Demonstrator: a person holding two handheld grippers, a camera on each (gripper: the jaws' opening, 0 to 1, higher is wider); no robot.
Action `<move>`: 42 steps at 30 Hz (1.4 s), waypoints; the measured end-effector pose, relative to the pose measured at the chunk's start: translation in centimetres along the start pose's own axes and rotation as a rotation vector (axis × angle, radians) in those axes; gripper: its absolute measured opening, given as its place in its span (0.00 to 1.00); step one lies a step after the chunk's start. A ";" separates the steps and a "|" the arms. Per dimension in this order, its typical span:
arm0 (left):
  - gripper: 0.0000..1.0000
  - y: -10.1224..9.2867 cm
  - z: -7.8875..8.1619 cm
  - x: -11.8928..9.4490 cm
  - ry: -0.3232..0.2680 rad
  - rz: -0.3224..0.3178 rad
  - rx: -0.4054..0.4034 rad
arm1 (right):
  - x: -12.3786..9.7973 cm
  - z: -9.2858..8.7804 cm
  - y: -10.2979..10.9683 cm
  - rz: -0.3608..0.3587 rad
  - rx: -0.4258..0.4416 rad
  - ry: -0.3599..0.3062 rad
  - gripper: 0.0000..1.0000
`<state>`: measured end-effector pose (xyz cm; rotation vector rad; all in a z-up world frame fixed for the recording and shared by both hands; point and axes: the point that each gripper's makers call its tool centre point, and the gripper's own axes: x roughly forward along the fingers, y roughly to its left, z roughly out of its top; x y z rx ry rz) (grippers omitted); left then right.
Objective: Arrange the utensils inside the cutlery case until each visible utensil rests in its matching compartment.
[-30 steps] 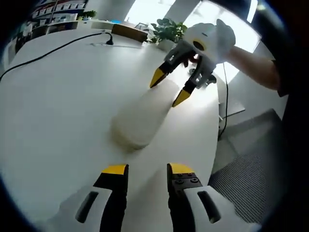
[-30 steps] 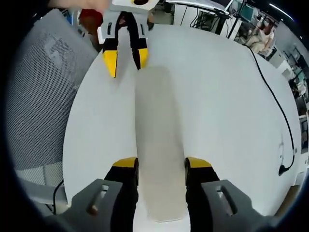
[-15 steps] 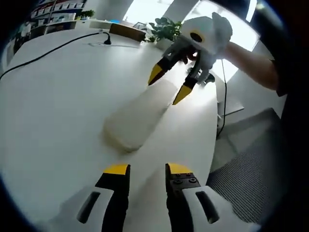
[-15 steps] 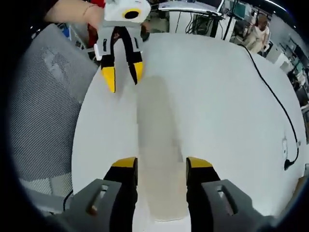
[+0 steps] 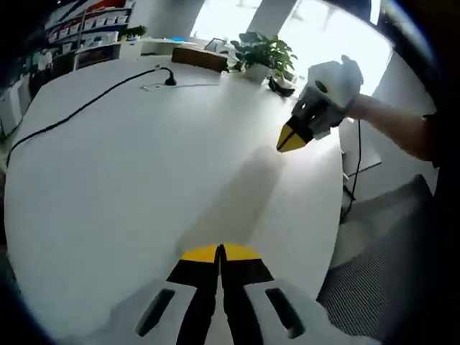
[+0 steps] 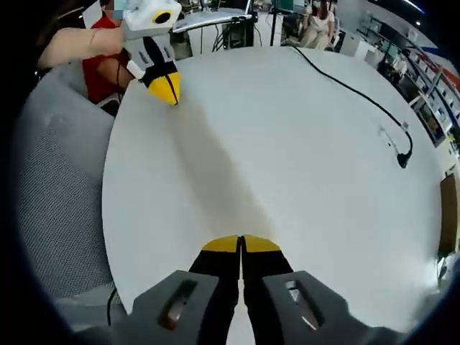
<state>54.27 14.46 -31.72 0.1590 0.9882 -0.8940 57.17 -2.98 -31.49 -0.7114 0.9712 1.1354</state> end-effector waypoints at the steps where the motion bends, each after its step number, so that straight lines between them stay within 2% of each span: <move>1: 0.01 0.0 0.0 0.3 0.003 0.001 -0.025 | 0.0 -0.1 0.0 -0.004 0.005 0.003 0.00; 2: 0.01 0.0 0.2 0.2 -0.011 -0.006 -0.027 | 0.2 -0.2 0.1 -0.001 0.014 0.014 0.00; 3: 0.01 0.1 0.3 0.2 0.002 -0.001 -0.056 | 0.3 -0.4 0.1 -0.001 0.016 0.023 0.00; 5: 0.00 0.5 0.1 0.0 0.023 0.021 -0.054 | 0.7 -1.0 0.2 -0.004 -0.009 0.068 0.00; 7: 0.00 0.8 -0.1 -0.1 0.067 0.030 -0.029 | 0.8 -0.8 0.2 -0.011 -0.025 0.069 0.00; 10: 0.00 0.7 -0.1 -0.1 0.096 0.043 -0.011 | 0.9 -0.8 0.1 -0.017 -0.020 0.093 0.00; 12: 0.00 0.7 -0.2 0.0 0.116 0.061 0.013 | 0.9 -0.9 0.2 -0.020 -0.016 0.128 0.00; 15: 0.00 0.8 -0.2 0.0 0.131 0.073 0.006 | 1.1 -1.1 0.1 -0.027 -0.059 0.193 0.00; 17: 0.00 0.9 -0.2 0.0 0.142 0.080 0.004 | 1.1 -1.1 -0.1 -0.026 -0.027 0.211 0.00; 23: 0.00 0.8 0.0 0.3 0.152 0.093 0.030 | 1.1 -1.4 -0.2 -0.002 -0.009 0.223 0.00; 25: 0.00 0.7 0.6 0.6 0.124 0.086 0.038 | 0.9 -1.4 -0.2 0.001 -0.026 0.220 0.00; 26: 0.00 0.8 1.0 0.8 0.096 0.088 0.048 | 0.8 -1.4 -0.2 0.012 -0.032 0.209 0.00; 27: 0.00 0.8 0.9 0.5 0.115 0.098 0.021 | 0.9 -0.6 0.1 0.046 -0.002 0.140 0.00; 28: 0.00 0.7 0.8 0.3 0.124 0.096 0.046 | 0.8 -0.6 0.0 0.042 0.024 0.134 0.00; 29: 0.00 0.9 1.6 0.0 0.096 0.113 0.056 | 0.4 -0.3 -1.0 -0.015 0.081 0.122 0.00; 30: 0.00 0.9 2.0 -0.2 0.085 0.109 0.037 | 0.2 0.0 -1.3 -0.021 0.060 0.106 0.00; 32: 0.00 1.4 2.0 -0.2 0.097 0.113 0.013 | 0.4 0.2 -1.3 -0.009 0.032 0.128 0.00; 35: 0.00 1.8 1.1 0.3 0.163 0.132 0.036 | 1.2 0.3 -1.3 -0.010 -0.011 0.174 0.00; 38: 0.00 1.6 1.1 0.5 0.162 0.133 0.029 | 1.8 0.2 -1.1 0.003 -0.009 0.208 0.00; 41: 0.00 1.6 1.0 0.5 0.180 0.143 0.053 | 1.7 0.3 -1.1 0.007 -0.013 0.228 0.00; 42: 0.00 1.7 0.5 0.5 0.219 0.157 0.101 | 1.7 0.3 -1.1 0.008 -0.012 0.234 0.00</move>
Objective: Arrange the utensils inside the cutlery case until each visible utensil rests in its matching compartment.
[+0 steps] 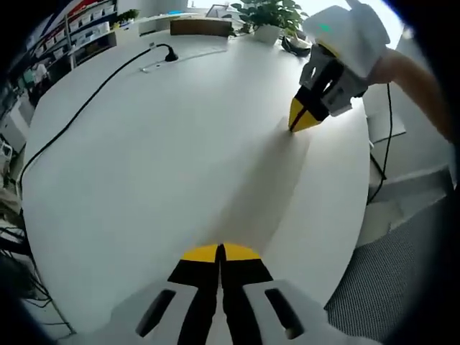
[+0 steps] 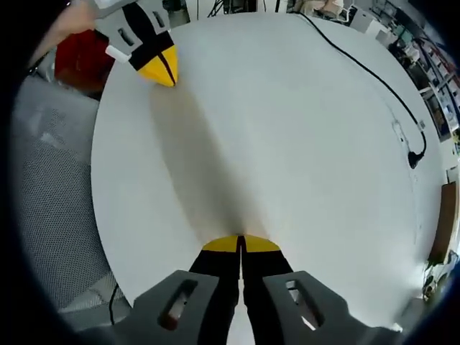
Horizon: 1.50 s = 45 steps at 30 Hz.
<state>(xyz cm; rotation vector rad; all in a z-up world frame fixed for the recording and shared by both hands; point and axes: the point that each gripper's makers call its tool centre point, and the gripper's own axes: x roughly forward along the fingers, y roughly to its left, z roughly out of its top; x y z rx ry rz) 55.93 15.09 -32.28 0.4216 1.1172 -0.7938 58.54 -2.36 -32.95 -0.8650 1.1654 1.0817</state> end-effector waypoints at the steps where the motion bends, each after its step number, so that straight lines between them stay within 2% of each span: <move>1: 0.00 -0.2 0.4 -0.1 -0.012 0.000 -0.024 | 0.0 0.0 0.0 0.000 -0.005 0.007 0.00; 2: 0.00 -0.1 0.4 -0.1 -0.006 0.004 -0.002 | 0.1 0.0 0.1 -0.005 -0.014 0.018 0.00; 5: 0.00 0.0 0.4 -0.1 -0.012 -0.003 -0.026 | 0.1 0.1 0.1 -0.020 -0.023 0.043 0.00; 7: 0.00 0.0 0.4 -0.1 -0.015 -0.001 -0.015 | 0.1 0.0 0.0 -0.014 -0.018 0.049 0.00; 11: 0.00 0.0 0.6 0.0 -0.037 0.003 -0.017 | 0.1 -0.1 -0.5 0.026 0.044 0.028 0.00; 13: 0.00 0.1 0.7 0.0 -0.047 -0.006 -0.017 | 0.0 -0.1 -0.4 0.028 0.045 0.020 0.00; 16: 0.01 -0.1 1.1 0.0 -0.112 -0.032 0.131 | -0.3 0.0 -0.1 0.059 -0.071 -0.046 0.00; 17: 0.02 0.3 1.1 -0.3 -0.128 -0.008 0.147 | -0.7 0.7 -0.4 0.014 -0.121 -0.126 0.00; 18: 0.08 0.6 1.5 -0.8 -0.182 0.010 0.175 | -1.3 1.3 -0.8 -0.030 -0.161 -0.184 0.07; 19: 0.25 0.6 1.9 -1.2 -0.231 0.003 0.188 | -1.9 1.6 -1.2 -0.067 -0.147 -0.223 0.29; 20: 0.29 0.1 2.0 -1.8 -0.284 -0.045 0.202 | -2.7 2.1 -1.0 -0.080 -0.163 -0.309 0.39; 21: 0.33 -0.1 1.7 -1.8 -0.279 -0.064 0.173 | -2.8 2.0 -0.5 -0.061 -0.191 -0.319 0.43; 22: 0.43 -0.2 1.4 -1.6 -0.273 -0.072 0.135 | -2.6 1.8 -0.2 -0.048 -0.221 -0.317 0.44; 23: 0.53 -0.6 1.3 -1.2 -0.284 -0.106 0.122 | -2.2 1.3 0.1 -0.033 -0.244 -0.293 0.47; 25: 0.73 -0.8 1.1 -0.6 -0.289 -0.115 0.131 | -1.3 0.6 0.4 -0.024 -0.277 -0.254 0.54; 26: 0.74 -1.0 0.9 -0.4 -0.288 -0.116 0.147 | -0.6 0.1 0.6 -0.020 -0.323 -0.221 0.56; 27: 0.69 -1.0 0.9 -0.2 -0.283 -0.111 0.172 | -0.2 -0.1 0.8 -0.010 -0.362 -0.210 0.57; 28: 0.59 -1.0 1.0 -0.2 -0.286 -0.113 0.162 | 0.4 -0.1 1.1 0.002 -0.353 -0.209 0.57; 30: 0.50 -1.7 1.1 0.1 -0.285 -0.141 0.163 | 1.3 -0.5 1.0 0.009 -0.308 -0.168 0.57; 31: 0.52 -1.8 1.2 0.4 -0.283 -0.136 0.188 | 1.5 -0.3 1.0 0.007 -0.316 -0.171 0.57; 33: 0.58 -1.7 0.5 1.1 -0.224 -0.110 0.246 | 1.9 -0.2 1.0 0.012 -0.322 -0.163 0.57; 34: 0.57 -1.9 0.3 1.4 -0.210 -0.114 0.275 | 2.1 -0.1 1.0 0.019 -0.324 -0.159 0.57; 38: 0.54 -2.1 0.1 2.1 -0.202 -0.123 0.275 | 2.5 -0.4 0.8 0.020 -0.349 -0.129 0.54; 39: 0.53 -2.1 0.0 2.2 -0.202 -0.118 0.284 | 2.5 -0.5 0.9 0.031 -0.361 -0.122 0.53; 41: 0.51 -1.9 0.0 2.2 -0.202 -0.101 0.307 | 2.5 -0.4 0.8 0.021 -0.354 -0.128 0.42; 43: 0.44 -1.8 0.0 2.1 -0.197 -0.082 0.326 | 2.5 -0.5 1.1 0.030 -0.357 -0.113 0.40; 44: 0.43 -2.1 0.0 2.1 -0.205 -0.099 0.343 | 2.4 -0.7 1.1 0.027 -0.363 -0.115 0.40; 45: 0.43 -2.1 -0.3 2.1 -0.190 -0.085 0.373 | 2.4 -0.7 1.3 0.026 -0.359 -0.109 0.40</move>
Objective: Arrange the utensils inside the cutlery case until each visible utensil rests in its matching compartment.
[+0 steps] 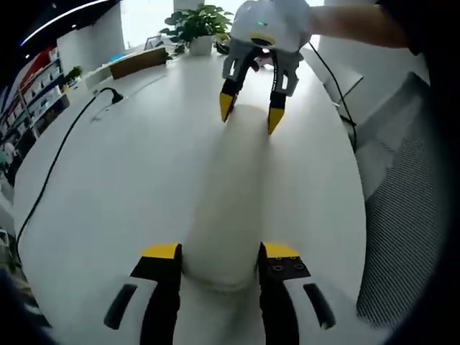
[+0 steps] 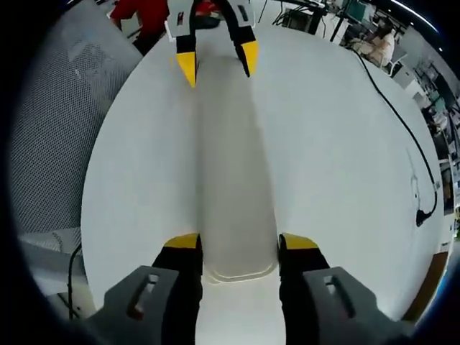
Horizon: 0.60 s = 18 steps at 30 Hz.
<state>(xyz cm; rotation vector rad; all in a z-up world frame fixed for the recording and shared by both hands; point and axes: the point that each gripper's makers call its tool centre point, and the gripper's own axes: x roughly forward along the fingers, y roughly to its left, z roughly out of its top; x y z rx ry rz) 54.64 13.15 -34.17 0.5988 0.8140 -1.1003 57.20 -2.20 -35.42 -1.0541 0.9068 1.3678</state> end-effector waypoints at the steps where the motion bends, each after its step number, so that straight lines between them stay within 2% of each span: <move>1: 0.43 -0.2 -0.1 0.0 0.006 -0.004 0.007 | 0.0 0.0 0.3 0.004 0.006 0.001 0.40; 9: 0.42 -1.4 -1.1 -0.5 0.031 -0.033 0.036 | -0.1 0.3 2.8 0.024 0.021 0.008 0.39; 18: 0.42 -4.7 -2.7 -1.5 0.065 -0.056 0.065 | 0.0 1.0 7.3 0.023 0.020 0.016 0.39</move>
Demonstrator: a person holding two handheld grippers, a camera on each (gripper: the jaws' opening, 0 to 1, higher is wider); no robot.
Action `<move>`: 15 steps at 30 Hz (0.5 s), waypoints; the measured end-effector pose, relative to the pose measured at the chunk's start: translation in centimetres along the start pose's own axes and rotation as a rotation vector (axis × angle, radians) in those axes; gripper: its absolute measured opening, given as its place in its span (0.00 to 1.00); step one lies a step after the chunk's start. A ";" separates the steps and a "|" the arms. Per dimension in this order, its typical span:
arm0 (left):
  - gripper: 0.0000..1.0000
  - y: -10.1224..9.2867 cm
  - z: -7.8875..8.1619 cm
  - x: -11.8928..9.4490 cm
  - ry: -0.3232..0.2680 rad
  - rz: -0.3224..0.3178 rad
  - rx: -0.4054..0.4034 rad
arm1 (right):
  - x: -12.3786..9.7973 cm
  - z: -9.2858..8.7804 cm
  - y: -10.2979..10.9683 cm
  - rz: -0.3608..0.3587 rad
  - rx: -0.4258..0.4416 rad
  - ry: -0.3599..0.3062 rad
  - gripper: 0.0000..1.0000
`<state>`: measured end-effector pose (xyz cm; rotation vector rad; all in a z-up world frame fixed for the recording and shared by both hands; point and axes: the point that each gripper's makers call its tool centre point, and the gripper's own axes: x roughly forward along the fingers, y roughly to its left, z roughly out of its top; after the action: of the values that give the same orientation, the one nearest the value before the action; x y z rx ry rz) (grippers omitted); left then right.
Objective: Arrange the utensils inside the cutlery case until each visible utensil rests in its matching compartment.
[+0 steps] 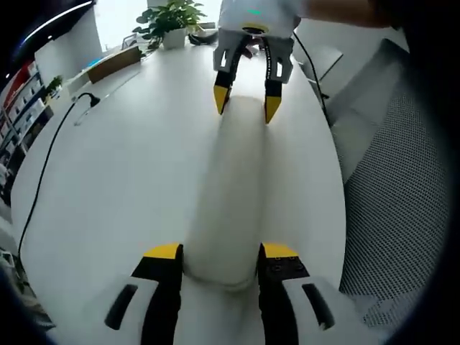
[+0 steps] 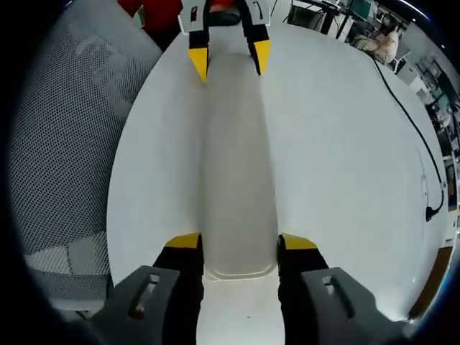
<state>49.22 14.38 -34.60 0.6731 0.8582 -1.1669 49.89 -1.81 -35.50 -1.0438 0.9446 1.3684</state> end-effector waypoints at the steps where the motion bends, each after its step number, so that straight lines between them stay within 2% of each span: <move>1: 0.42 -0.6 -0.2 -0.1 0.006 -0.002 0.003 | 0.0 0.0 0.2 0.000 -0.004 0.005 0.39; 9: 0.42 -4.4 -1.0 -0.6 0.026 -0.012 0.014 | 0.1 0.0 4.6 0.019 -0.011 0.028 0.39; 15: 0.43 -6.0 -1.5 -0.3 0.066 -0.022 0.068 | 0.2 0.0 6.2 0.018 -0.024 0.069 0.39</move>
<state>43.07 14.13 -35.17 0.7626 0.8866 -1.2035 43.67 -2.14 -35.90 -1.1092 0.9925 1.3694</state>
